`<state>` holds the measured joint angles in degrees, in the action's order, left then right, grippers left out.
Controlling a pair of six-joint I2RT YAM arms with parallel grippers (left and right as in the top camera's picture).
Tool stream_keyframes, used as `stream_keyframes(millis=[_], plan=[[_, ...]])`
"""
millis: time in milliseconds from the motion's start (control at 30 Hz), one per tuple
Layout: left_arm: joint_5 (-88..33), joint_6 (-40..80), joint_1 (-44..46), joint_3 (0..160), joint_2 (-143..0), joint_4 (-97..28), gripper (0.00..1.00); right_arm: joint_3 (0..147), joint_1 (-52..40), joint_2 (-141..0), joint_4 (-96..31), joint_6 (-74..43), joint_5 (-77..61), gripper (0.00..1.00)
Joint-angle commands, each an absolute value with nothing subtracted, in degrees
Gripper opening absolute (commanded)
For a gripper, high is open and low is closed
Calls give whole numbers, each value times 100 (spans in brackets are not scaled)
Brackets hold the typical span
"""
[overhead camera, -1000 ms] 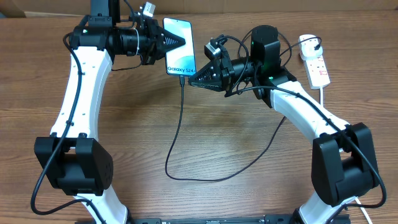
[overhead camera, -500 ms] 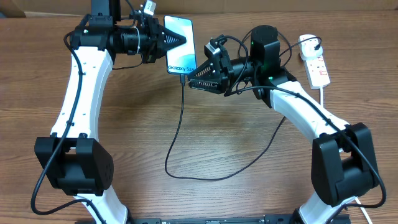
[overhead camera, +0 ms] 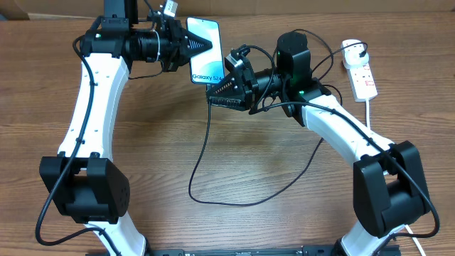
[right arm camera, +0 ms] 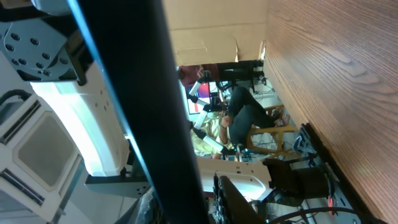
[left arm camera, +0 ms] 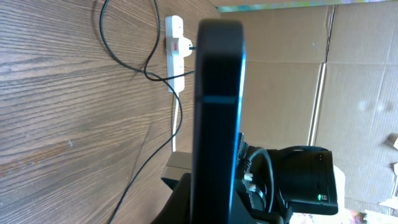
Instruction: Plug charger to phone and switch on socket
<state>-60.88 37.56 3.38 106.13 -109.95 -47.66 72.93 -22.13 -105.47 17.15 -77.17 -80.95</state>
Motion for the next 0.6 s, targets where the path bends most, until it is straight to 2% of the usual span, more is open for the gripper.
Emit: stream_keyframes(millis=[0, 567], plan=[[-6241, 3837, 397, 10772, -10940, -4731, 4, 7312, -2217, -10468, 1756, -7804, -7975, 18], [-6265, 3885, 419, 10772, -10940, -4764, 4, 7312, -2215, -10468, 1977, -7830, -7780, 9]])
